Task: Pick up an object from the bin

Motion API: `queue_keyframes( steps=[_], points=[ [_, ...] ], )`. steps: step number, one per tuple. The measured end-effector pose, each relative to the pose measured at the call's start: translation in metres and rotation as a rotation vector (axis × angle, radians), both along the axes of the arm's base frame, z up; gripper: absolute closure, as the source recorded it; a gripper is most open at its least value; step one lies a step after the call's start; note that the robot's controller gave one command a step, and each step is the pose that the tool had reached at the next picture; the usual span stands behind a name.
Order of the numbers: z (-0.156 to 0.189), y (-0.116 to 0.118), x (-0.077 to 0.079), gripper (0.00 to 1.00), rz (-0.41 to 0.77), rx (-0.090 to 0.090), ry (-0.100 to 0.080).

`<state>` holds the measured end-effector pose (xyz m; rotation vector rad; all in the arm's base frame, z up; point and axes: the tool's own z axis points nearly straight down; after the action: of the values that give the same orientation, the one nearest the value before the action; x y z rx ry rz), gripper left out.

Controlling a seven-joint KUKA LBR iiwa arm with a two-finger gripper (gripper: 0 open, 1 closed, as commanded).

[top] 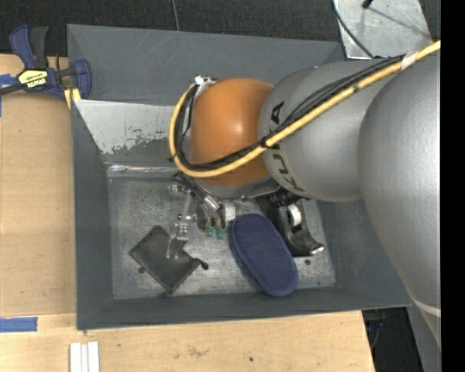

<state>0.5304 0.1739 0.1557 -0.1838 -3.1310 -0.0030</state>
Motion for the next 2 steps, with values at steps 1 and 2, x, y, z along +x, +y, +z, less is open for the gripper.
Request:
queue_keyframes(
  steps=[1, 2],
  points=[
    [-0.017, -0.073, -0.046, 0.00, 0.005, -0.007, 0.000],
    [-0.075, -0.033, -0.026, 0.00, 0.010, -0.002, -0.002]
  ],
)
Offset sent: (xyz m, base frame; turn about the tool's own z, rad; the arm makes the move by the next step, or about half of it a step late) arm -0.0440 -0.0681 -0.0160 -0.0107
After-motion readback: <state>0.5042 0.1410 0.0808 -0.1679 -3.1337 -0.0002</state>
